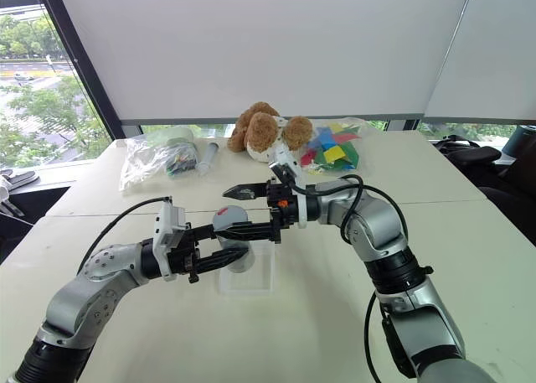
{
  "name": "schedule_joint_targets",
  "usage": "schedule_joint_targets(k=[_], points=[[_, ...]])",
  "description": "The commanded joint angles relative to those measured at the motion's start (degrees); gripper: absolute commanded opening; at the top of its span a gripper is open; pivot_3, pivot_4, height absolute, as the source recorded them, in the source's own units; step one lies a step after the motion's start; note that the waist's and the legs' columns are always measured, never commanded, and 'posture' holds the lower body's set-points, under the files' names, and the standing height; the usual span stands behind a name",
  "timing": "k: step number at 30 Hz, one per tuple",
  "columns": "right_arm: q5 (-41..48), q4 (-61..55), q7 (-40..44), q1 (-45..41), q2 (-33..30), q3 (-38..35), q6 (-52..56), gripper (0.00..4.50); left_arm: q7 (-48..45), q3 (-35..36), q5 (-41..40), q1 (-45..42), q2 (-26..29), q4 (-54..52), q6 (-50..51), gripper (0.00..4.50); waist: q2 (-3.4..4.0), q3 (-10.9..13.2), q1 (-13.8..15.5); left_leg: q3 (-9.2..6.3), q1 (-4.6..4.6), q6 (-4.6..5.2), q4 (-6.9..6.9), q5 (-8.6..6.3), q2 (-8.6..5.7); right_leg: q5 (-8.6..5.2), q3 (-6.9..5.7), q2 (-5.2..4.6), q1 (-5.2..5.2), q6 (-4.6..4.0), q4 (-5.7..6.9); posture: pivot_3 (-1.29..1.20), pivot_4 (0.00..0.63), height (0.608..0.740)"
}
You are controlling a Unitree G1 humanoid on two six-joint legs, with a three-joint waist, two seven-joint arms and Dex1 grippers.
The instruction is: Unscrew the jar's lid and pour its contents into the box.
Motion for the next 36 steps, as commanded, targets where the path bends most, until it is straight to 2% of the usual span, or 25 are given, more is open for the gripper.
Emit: schedule_joint_targets(k=[1, 16, 26, 36], points=[[-0.2, 1.4, 0.5, 0.1, -1.5, -2.4, -0.7, 4.44, -0.9, 0.4, -0.9, -0.3, -0.1, -2.3, -1.4, 2.08, 0.0, 0.0, 0.0, 0.0, 0.0, 0.0, 0.0, 0.0, 0.0, 0.0, 0.0, 0.0, 0.0, 0.0, 0.0, 0.0, 0.15, 0.74], [6.0, -0.2, 6.5, 1.1, -2.3, -7.8, -0.8, 4.44, -1.3, 0.9, -0.6, 0.0, 0.3, -2.3, -1.4, 2.08, 0.0, 0.0, 0.1, 0.0, 0.0, 0.0, 0.0, 0.0, 0.0, 0.0, 0.0, 0.0, 0.02, 0.0, -0.01, 0.0, 0.15, 0.74], [1.0, -3.7, 3.1, -0.7, 0.4, -0.5, -0.7, 4.44, -1.5, 0.5, -0.5, -0.4, 0.3, -2.2, -1.3, 2.08, 0.0, 0.0, 0.1, 0.0, 0.0, 0.0, 0.01, 0.0, 0.01, 0.0, 0.0, 0.0, 0.01, 0.0, -0.01, 0.0, 0.15, 0.74], [-0.2, -2.3, 3.3, -1.3, 2.2, 0.4, -2.3, 4.44, -1.0, 0.6, -0.4, 0.3, 0.4, -2.8, -1.2, 2.08, 0.0, 0.0, 0.1, 0.0, 0.0, 0.0, 0.01, 0.0, 0.01, 0.0, 0.0, 0.0, 0.01, 0.0, -0.01, 0.0, 0.15, 0.74]])
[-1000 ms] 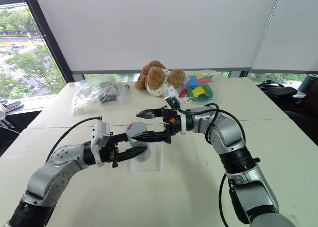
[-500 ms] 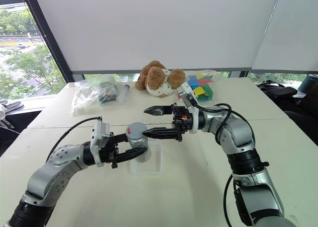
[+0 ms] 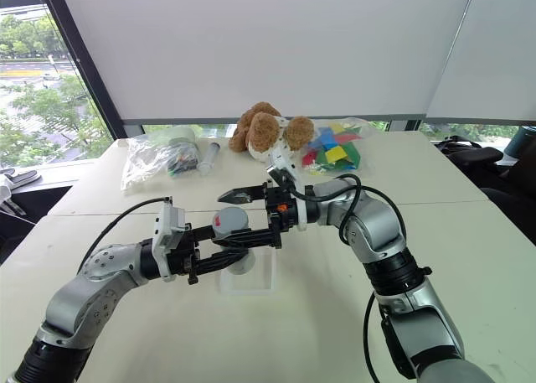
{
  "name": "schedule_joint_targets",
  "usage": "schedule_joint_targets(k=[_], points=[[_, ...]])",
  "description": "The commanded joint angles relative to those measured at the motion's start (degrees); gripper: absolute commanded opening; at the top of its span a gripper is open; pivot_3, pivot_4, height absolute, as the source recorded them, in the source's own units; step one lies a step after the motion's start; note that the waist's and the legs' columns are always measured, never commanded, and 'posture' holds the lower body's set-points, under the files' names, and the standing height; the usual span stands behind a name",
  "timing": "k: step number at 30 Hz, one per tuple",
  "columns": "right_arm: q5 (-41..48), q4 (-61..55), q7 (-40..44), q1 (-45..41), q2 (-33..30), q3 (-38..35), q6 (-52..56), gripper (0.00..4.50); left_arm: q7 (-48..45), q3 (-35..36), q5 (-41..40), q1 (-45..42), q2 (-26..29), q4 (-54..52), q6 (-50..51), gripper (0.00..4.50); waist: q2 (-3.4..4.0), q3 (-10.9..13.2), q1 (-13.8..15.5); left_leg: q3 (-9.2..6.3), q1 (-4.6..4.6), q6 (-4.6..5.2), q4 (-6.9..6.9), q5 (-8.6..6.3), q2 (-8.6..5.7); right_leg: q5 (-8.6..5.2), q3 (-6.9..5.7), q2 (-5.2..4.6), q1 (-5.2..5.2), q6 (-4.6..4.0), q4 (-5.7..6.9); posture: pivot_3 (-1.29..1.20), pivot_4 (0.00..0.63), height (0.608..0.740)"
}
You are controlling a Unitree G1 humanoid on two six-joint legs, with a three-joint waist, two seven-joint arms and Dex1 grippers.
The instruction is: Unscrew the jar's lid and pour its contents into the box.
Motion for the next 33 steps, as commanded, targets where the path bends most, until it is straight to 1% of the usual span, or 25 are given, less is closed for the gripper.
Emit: schedule_joint_targets(k=[1, 2, 3, 6, 8, 9, 10, 12, 15, 17, 18, 19, 20, 23, 25, 26, 29, 33], points=[[0.7, -0.8, 0.6, -1.4, 0.7, -0.7, -1.1, 4.44, 0.0, 0.5, -0.4, 0.3, 0.3, -2.7, -1.0, 2.08, 0.0, 0.0, 0.0, 0.0, 0.0, 0.0, 0.0, 0.0, 0.0, 0.0, 0.0, 0.0, 0.0, 0.0, 0.0, 0.0, 0.15, 0.74], [0.8, -0.9, 0.6, -1.4, 0.8, -0.7, -0.9, 3.94, 0.1, 0.5, -0.4, 0.3, 0.3, -2.7, -1.0, 2.08, 0.0, 0.0, 0.0, 0.0, 0.0, 0.0, 0.0, 0.0, 0.0, 0.0, 0.0, 0.0, 0.0, 0.0, 0.0, 0.0, 0.15, 0.74], [0.8, -0.9, 0.7, -1.4, 0.8, -0.7, -0.9, 3.6, 0.1, 0.5, -0.4, 0.3, 0.3, -2.7, -1.0, 2.08, 0.0, 0.0, 0.0, 0.0, 0.0, 0.0, -0.01, 0.0, 0.0, 0.0, 0.0, 0.0, 0.0, 0.0, 0.0, 0.0, 0.15, 0.74], [0.8, -0.7, 1.0, -1.3, 0.7, -0.8, -0.8, 2.29, 0.2, 0.6, -0.4, 0.3, 0.3, -2.8, -1.0, 2.08, 0.0, 0.0, 0.0, 0.0, 0.0, 0.0, -0.01, 0.0, 0.0, 0.0, 0.0, 0.0, -0.01, 0.0, 0.01, 0.0, 0.15, 0.74], [0.7, -0.4, 1.2, -1.2, 0.8, -0.9, -1.1, 2.3, 0.2, 0.6, -0.5, 0.3, 0.3, -2.8, -0.9, 2.08, 0.0, 0.0, 0.0, 0.0, 0.0, 0.0, -0.01, 0.0, 0.0, 0.0, 0.0, 0.0, -0.01, 0.0, 0.01, 0.0, 0.15, 0.74], [2.6, -0.3, 1.1, -1.3, 1.4, -2.1, 0.1, 2.3, 0.1, 0.7, -0.6, 0.3, 0.4, -2.9, -0.9, 2.08, 0.0, 0.0, 0.0, 0.0, 0.0, 0.0, -0.01, 0.0, 0.0, 0.0, 0.0, 0.0, -0.01, 0.0, 0.01, 0.0, 0.15, 0.74], [5.9, -0.4, 0.8, -1.3, 2.2, -4.3, 2.1, 2.3, 0.0, 0.9, -0.8, 0.2, 0.5, -2.9, -0.8, 2.08, 0.0, 0.0, 0.0, 0.0, 0.0, 0.0, -0.01, 0.0, 0.0, 0.0, 0.0, 0.0, -0.01, 0.0, 0.01, 0.0, 0.15, 0.74], [16.2, -0.7, -1.4, -1.3, 3.4, -10.8, 9.7, 2.3, -0.4, 1.6, -1.2, 0.4, 1.0, -2.9, -0.8, 2.08, 0.0, 0.0, 0.0, -0.01, 0.0, 0.0, -0.02, 0.0, 0.0, 0.0, 0.0, 0.0, -0.01, 0.0, 0.01, 0.0, 0.15, 0.74], [25.6, -0.5, -5.2, -0.4, 2.5, -17.1, 17.9, 2.3, -0.8, 2.6, -2.0, 0.4, 1.7, -2.5, -0.9, 2.08, 0.03, 0.0, 0.2, -0.03, 0.0, 0.0, -0.02, 0.0, 0.0, 0.0, 0.03, -0.01, 0.01, -0.01, 0.0, 0.0, 0.15, 0.74], [28.3, -0.5, -8.4, 0.9, 1.6, -20.7, 19.8, 2.3, -0.9, 3.2, -2.5, 0.2, 2.0, -2.2, -1.0, 2.08, 0.03, 0.0, 0.2, -0.05, 0.0, 0.0, -0.01, 0.0, -0.01, 0.01, 0.02, -0.01, 0.03, -0.04, -0.01, 0.0, 0.15, 0.74], [27.0, -0.7, -8.8, 2.3, 0.1, -21.6, 18.8, 2.3, -1.0, 3.6, -2.7, 0.2, 2.2, -2.1, -1.1, 2.08, 0.03, 0.0, 0.2, -0.05, 0.0, 0.0, -0.01, 0.0, -0.01, 0.01, 0.02, -0.02, 0.03, -0.05, -0.02, 0.0, 0.15, 0.74], [24.8, -0.9, -8.7, 4.0, -1.6, -21.9, 17.0, 2.3, -1.1, 3.9, -2.9, 0.2, 2.3, -1.9, -1.1, 2.08, 0.03, 0.0, 0.3, -0.05, 0.0, 0.0, -0.01, 0.0, -0.01, 0.0, 0.01, -0.02, 0.05, -0.06, -0.03, 0.0, 0.15, 0.74], [19.9, -0.5, -8.4, 6.6, -3.3, -22.0, 11.6, 2.3, -1.4, 4.2, -2.9, 0.3, 2.4, -1.8, -1.3, 2.08, 0.03, 0.0, 0.3, -0.05, 0.0, 0.0, 0.0, 0.0, -0.01, 0.0, 0.0, -0.02, 0.07, -0.06, -0.06, 0.0, 0.15, 0.74], [4.8, 5.7, -6.7, 15.0, -8.4, -21.8, -8.8, 2.3, -1.6, 5.1, -2.8, 0.8, 2.4, -1.2, -1.7, 2.08, 0.01, 0.0, 0.4, 0.02, 0.0, 0.01, 0.0, -0.01, -0.03, 0.0, -0.04, -0.03, 0.14, -0.04, -0.17, 0.0, 0.15, 0.74], [-2.3, 12.5, -3.5, 20.0, -11.4, -21.8, -22.2, 2.3, -1.6, 5.4, -2.7, 0.8, 2.3, -0.8, -1.9, 2.08, 0.02, 0.0, 0.2, 0.11, 0.0, 0.02, 0.01, -0.01, -0.09, 0.01, -0.03, -0.08, 0.13, -0.01, -0.17, 0.0, 0.15, 0.74], [-4.0, 16.4, -3.6, 21.7, -11.8, -23.2, -27.1, 2.3, -1.6, 5.6, -2.7, 0.7, 2.3, -0.5, -2.0, 2.08, 0.02, 0.0, 0.1, 0.13, 0.0, 0.02, 0.02, -0.01, -0.09, 0.01, -0.02, -0.09, 0.13, -0.01, -0.16, 0.0, 0.15, 0.74], [-6.7, 27.7, -4.4, 24.7, -12.6, -26.5, -37.4, 2.3, -1.6, 6.0, -2.6, 0.5, 2.2, 0.3, -2.2, 2.08, 0.06, 0.0, -0.3, 0.2, 0.06, 0.02, 0.02, 0.0, -0.05, 0.02, 0.02, -0.08, 0.13, 0.01, -0.1, 0.0, 0.15, 0.74], [-9.6, 40.2, -5.4, 26.6, -13.0, -28.4, -47.4, 2.3, -1.5, 6.3, -2.5, -0.2, 2.4, 1.1, -2.1, 2.08, 0.08, 0.0, -0.3, 0.24, 0.15, 0.02, 0.02, 0.0, 0.04, 0.02, 0.08, 0.02, 0.16, 0.0, -0.02, 0.0, 0.15, 0.74]])
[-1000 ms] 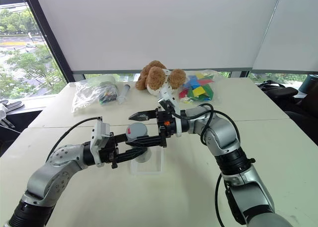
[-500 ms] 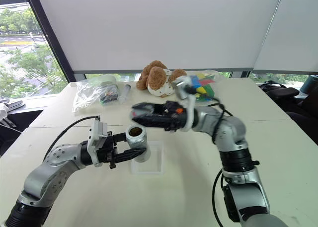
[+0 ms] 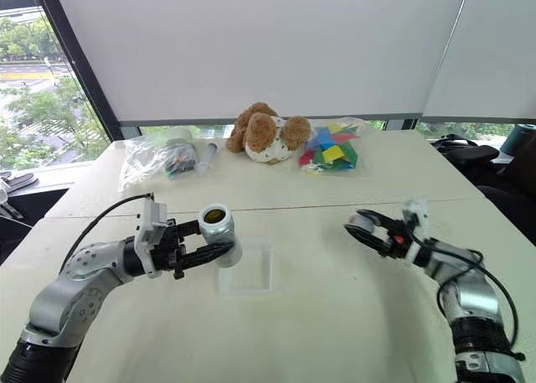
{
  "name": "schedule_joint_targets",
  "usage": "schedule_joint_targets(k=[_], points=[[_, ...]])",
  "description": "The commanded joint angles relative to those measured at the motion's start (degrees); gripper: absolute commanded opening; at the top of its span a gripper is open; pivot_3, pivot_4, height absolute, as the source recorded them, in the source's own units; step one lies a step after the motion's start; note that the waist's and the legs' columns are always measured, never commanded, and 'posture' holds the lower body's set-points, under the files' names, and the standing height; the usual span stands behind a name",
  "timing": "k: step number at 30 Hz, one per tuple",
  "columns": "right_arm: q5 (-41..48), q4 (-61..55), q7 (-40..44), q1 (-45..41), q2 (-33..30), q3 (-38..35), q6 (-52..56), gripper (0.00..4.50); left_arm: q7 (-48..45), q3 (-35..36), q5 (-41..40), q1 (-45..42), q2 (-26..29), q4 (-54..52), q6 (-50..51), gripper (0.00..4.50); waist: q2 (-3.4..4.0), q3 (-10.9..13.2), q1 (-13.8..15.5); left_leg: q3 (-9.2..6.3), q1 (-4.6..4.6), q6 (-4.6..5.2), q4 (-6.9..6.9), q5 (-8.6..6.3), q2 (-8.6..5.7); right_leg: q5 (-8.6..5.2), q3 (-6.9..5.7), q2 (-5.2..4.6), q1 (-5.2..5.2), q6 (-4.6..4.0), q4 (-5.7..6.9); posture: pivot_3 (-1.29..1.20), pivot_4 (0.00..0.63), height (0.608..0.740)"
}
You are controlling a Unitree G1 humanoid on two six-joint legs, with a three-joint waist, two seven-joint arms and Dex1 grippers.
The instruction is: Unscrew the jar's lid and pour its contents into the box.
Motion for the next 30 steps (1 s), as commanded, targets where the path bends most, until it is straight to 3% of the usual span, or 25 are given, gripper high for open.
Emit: schedule_joint_targets(k=[1, 6, 8, 11, 15, 22, 25, 30], points=[[-2.1, 7.4, -1.2, 0.2, -0.4, -2.5, -9.5, 2.3, 0.1, 1.9, -0.9, -1.3, 0.6, -0.3, -0.7, 2.08, 0.0, 0.0, 0.0, 0.0, 0.0, 0.0, 0.0, 0.0, 0.01, 0.0, 0.01, 0.01, 0.0, 0.0, 0.0, 0.0, 0.15, 0.74], [-2.2, 13.2, -1.9, -0.5, 0.3, -3.1, -12.0, 2.3, 0.4, 2.5, -1.1, -1.5, 1.0, 0.0, -0.4, 2.08, 0.01, 0.0, 0.1, -0.01, 0.01, 0.0, 0.02, 0.0, 0.01, -0.01, 0.05, 0.02, 0.02, -0.01, -0.01, 0.0, 0.15, 0.74], [-1.6, 14.1, -2.1, -0.7, 0.4, -3.4, -10.8, 3.36, 0.6, 2.5, -1.0, -1.8, 1.0, 0.2, -0.5, 2.08, 0.01, 0.0, 0.2, -0.02, 0.02, 0.0, 0.02, 0.0, 0.01, -0.01, 0.05, 0.02, 0.03, -0.02, -0.01, 0.0, 0.15, 0.74], [-1.6, 13.2, -2.0, -0.5, 0.1, -3.4, -11.2, 4.43, 0.7, 2.7, -0.8, -2.0, 0.9, 0.6, -0.9, 2.08, 0.01, 0.0, 0.2, -0.03, 0.01, 0.0, 0.04, 0.0, 0.0, -0.01, 0.05, 0.02, 0.04, -0.02, -0.01, 0.0, 0.15, 0.74], [0.3, 5.8, -0.7, 0.7, -1.5, -3.8, -8.1, 4.43, 0.1, 3.5, -0.6, -1.8, 1.3, 1.7, -1.8, 2.08, 0.02, 0.0, 0.2, -0.03, 0.01, 0.0, 0.04, 0.0, 0.0, -0.01, 0.07, 0.02, 0.04, -0.02, -0.02, 0.0, 0.15, 0.74], [5.7, -23.5, 5.7, 7.9, -2.4, -0.2, -2.0, 4.43, -2.2, 4.6, 2.7, -3.8, 4.8, 6.9, -5.9, 2.08, 0.04, 0.0, 0.4, -0.11, 0.01, -0.01, 0.03, 0.0, 0.06, -0.01, 0.07, 0.12, 0.04, -0.01, -0.01, 0.0, 0.15, 0.74], [10.5, -33.8, 6.6, 10.4, -3.9, 2.5, 7.8, 4.43, -1.8, 2.9, 7.7, -5.0, 6.4, 9.9, -8.9, 2.08, 0.04, 0.0, 0.5, -0.11, 0.0, -0.01, 0.05, 0.0, 0.05, -0.01, 0.07, 0.11, 0.05, -0.02, -0.05, 0.0, 0.15, 0.74], [10.4, -41.6, 5.6, 11.5, -3.0, 6.5, 11.3, 4.43, 6.3, -1.8, 22.5, -7.6, 6.4, 13.9, -16.9, 2.08, 0.03, 0.0, 0.7, -0.15, -0.02, -0.01, 0.06, 0.0, 0.05, -0.02, 0.07, 0.1, 0.06, -0.03, -0.09, 0.0, 0.15, 0.74]])
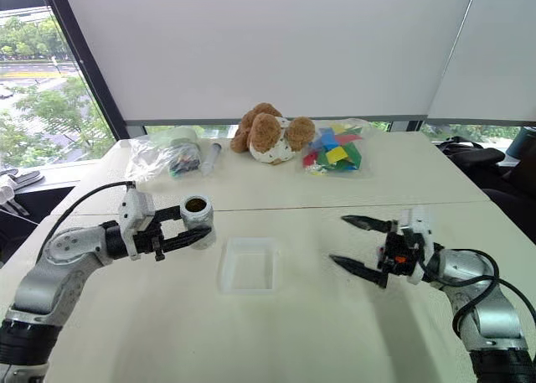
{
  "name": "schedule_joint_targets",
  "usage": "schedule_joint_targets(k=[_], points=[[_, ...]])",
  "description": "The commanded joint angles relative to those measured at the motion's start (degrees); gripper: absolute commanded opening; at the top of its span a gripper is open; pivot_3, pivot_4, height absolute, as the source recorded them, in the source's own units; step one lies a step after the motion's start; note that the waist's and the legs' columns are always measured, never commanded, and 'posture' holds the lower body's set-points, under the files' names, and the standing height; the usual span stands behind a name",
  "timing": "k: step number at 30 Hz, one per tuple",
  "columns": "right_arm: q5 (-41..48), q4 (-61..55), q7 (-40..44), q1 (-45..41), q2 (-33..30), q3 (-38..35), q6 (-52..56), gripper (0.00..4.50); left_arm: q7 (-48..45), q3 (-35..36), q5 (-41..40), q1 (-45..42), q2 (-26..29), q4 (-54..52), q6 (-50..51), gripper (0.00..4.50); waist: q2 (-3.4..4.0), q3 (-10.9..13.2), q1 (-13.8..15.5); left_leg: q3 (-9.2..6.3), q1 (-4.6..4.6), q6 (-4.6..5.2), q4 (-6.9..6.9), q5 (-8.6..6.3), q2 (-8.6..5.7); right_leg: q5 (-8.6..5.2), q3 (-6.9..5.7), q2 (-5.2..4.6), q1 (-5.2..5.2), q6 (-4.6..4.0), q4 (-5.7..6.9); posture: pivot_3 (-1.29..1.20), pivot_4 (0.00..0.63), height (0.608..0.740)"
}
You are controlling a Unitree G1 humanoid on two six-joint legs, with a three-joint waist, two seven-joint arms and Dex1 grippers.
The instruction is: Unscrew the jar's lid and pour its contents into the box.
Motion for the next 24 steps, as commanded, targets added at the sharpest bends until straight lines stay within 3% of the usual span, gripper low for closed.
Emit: schedule_joint_targets(k=[1, 5, 6, 11, 14, 19, 24], points=[[1.3, -4.2, -1.4, -0.3, 0.5, 0.6, 2.1, 4.43, 4.2, -2.9, 8.2, -1.8, -0.1, 0.3, -5.4, 2.08, 0.0, 0.0, 0.0, 0.01, -0.02, 0.0, 0.0, 0.0, -0.01, 0.0, 0.0, -0.01, 0.0, 0.0, -0.03, 0.0, 0.15, 0.74], [0.9, -4.5, -1.8, 0.3, 0.3, 0.6, 2.8, 4.43, 6.6, -6.1, 14.0, -3.2, -0.8, 1.8, -10.3, 2.08, -0.01, 0.0, 0.4, 0.02, -0.05, 0.0, -0.02, 0.0, -0.03, 0.01, 0.0, -0.03, -0.02, 0.01, -0.09, 0.0, 0.15, 0.74], [0.7, -4.3, -1.9, 0.7, 0.1, 0.3, 2.8, 4.43, 10.0, -7.9, 21.2, -3.9, 0.7, 2.3, -15.0, 2.08, -0.01, 0.0, 0.7, 0.02, -0.06, 0.0, -0.02, 0.0, -0.02, 0.01, 0.0, -0.03, -0.03, 0.01, -0.09, 0.0, 0.15, 0.74], [0.7, -4.2, -3.3, 3.4, -0.3, -1.8, 3.2, 4.43, 26.8, -11.7, 40.4, -7.6, -0.1, 6.5, -30.0, 2.08, -0.01, 0.0, 1.2, 0.03, -0.05, 0.0, -0.02, 0.0, -0.02, 0.01, 0.0, -0.03, -0.03, 0.01, -0.08, 0.0, 0.15, 0.74], [0.6, -4.7, -4.2, 4.6, -0.1, -2.4, 3.4, 4.43, 41.9, -16.7, 59.1, -9.1, 3.0, 9.3, -39.8, 2.08, -0.02, 0.0, 1.2, 0.04, -0.05, 0.0, -0.01, 0.0, -0.04, 0.04, 0.0, -0.04, -0.02, 0.06, -0.09, 0.0, 0.15, 0.74], [0.5, -5.5, -5.3, 5.5, -0.1, -2.7, 3.7, 4.43, 63.3, -22.5, 79.5, -11.4, 4.5, 11.3, -42.5, 2.08, -0.01, 0.0, 1.1, 0.07, -0.04, 0.0, -0.04, 0.0, -0.03, 0.1, 0.0, -0.02, -0.03, 0.18, -0.08, 0.0, 0.15, 0.74], [0.8, -6.6, -6.3, 6.4, -0.2, -2.9, 4.4, 4.43, 78.6, -27.2, 95.4, -13.1, 4.8, 11.8, -35.2, 2.08, -0.02, 0.0, 1.1, 0.06, -0.05, 0.0, 0.0, 0.0, -0.05, 0.13, -0.02, 0.0, -0.03, 0.26, -0.02, 0.0, 0.15, 0.74]])
